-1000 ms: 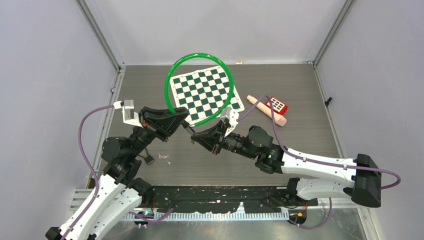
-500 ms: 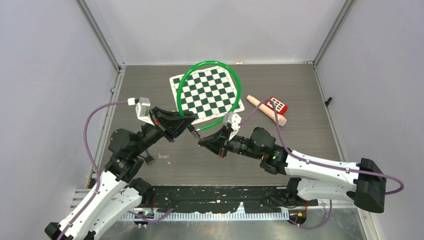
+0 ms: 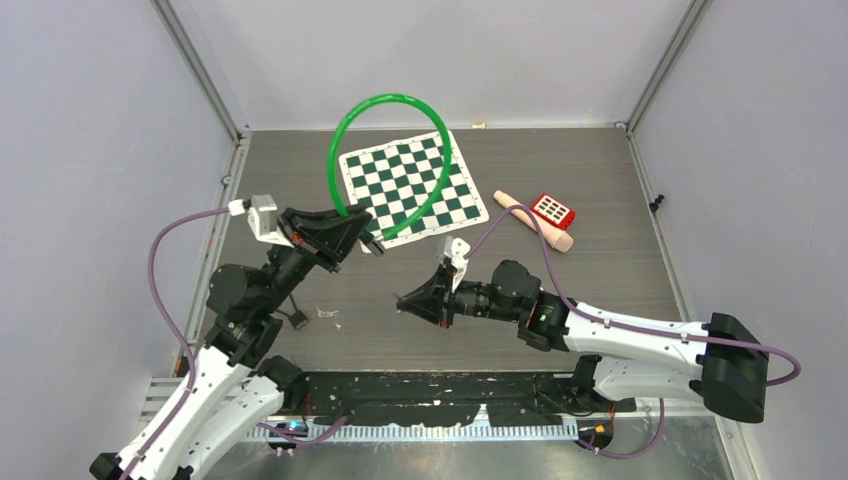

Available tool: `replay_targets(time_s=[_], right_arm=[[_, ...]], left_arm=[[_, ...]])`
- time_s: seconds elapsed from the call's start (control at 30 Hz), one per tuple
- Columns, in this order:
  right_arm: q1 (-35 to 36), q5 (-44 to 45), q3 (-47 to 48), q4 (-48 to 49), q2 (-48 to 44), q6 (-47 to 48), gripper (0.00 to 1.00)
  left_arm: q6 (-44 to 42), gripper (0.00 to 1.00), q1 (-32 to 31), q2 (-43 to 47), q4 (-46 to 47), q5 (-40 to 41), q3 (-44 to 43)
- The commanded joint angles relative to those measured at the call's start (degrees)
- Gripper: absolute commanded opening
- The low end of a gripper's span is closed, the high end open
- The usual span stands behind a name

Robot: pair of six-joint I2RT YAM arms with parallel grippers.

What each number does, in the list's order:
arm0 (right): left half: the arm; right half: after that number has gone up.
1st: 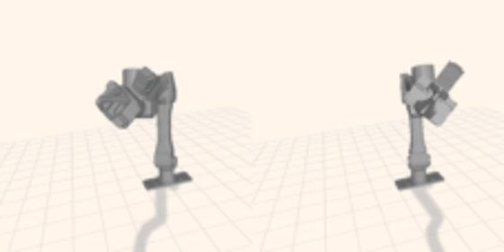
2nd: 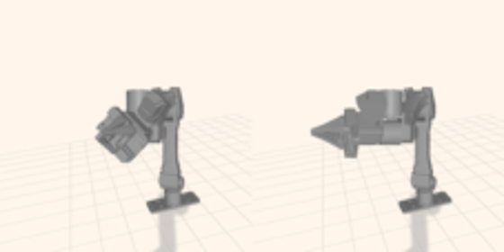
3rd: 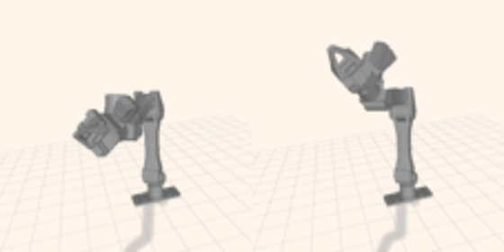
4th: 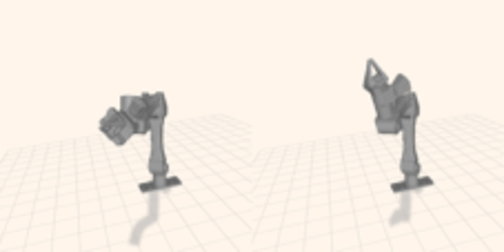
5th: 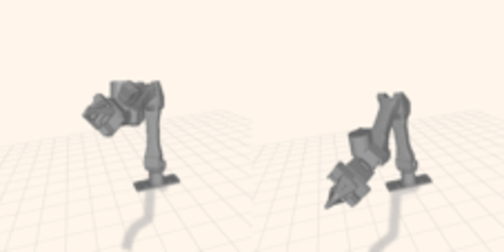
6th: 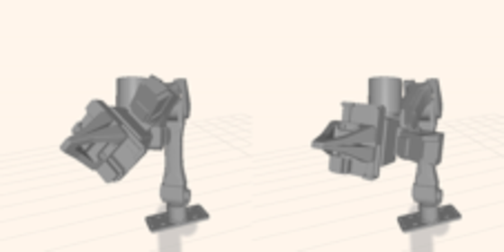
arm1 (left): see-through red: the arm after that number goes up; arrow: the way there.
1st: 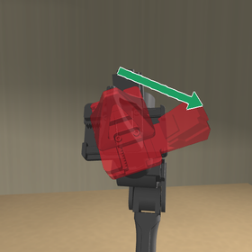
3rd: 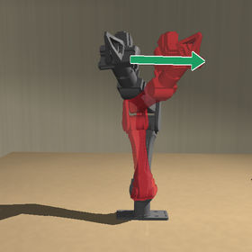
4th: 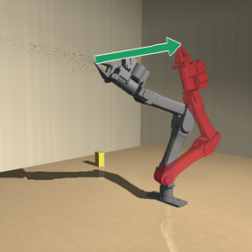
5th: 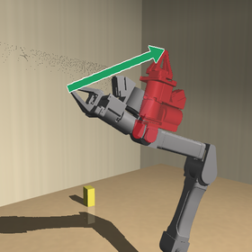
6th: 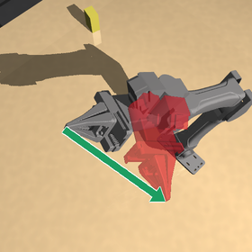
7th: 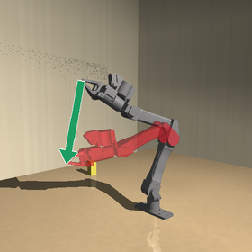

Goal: Lock with the key
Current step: Lock the lock, then place the lock at the center of the board.

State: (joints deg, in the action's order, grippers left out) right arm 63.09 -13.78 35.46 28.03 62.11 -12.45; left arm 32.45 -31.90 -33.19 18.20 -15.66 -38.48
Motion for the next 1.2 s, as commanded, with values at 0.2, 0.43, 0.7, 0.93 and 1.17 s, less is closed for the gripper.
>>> replay_targets(time_s=[0.2,0.43,0.7,0.93,1.17], right_arm=[[0.45,-3.94,0.83,-1.32,-2.99,-2.93,0.05],[0.45,7.89,0.8,-4.12,-4.24,-3.34,0.05],[0.47,19.24,0.35,-5.82,-5.92,-3.78,0.05],[0.43,19.73,1.51,-7.16,-2.77,-5.2,0.05],[0.45,22.52,4.08,-9.21,1.01,-7.3,0.05]], left_arm=[[-4.97,0.0,0.89,3.17,6.03,9.02,-0.79],[-1.57,0.0,0.96,1.47,-3.84,16.53,1.92],[8.46,0.0,6.59,0.17,-10.39,10.68,10.52],[20.32,0.0,16.33,-3.78,2.28,-8.45,22.13],[19.88,0.0,16.33,-10.28,-0.36,-17.24,21.32]])
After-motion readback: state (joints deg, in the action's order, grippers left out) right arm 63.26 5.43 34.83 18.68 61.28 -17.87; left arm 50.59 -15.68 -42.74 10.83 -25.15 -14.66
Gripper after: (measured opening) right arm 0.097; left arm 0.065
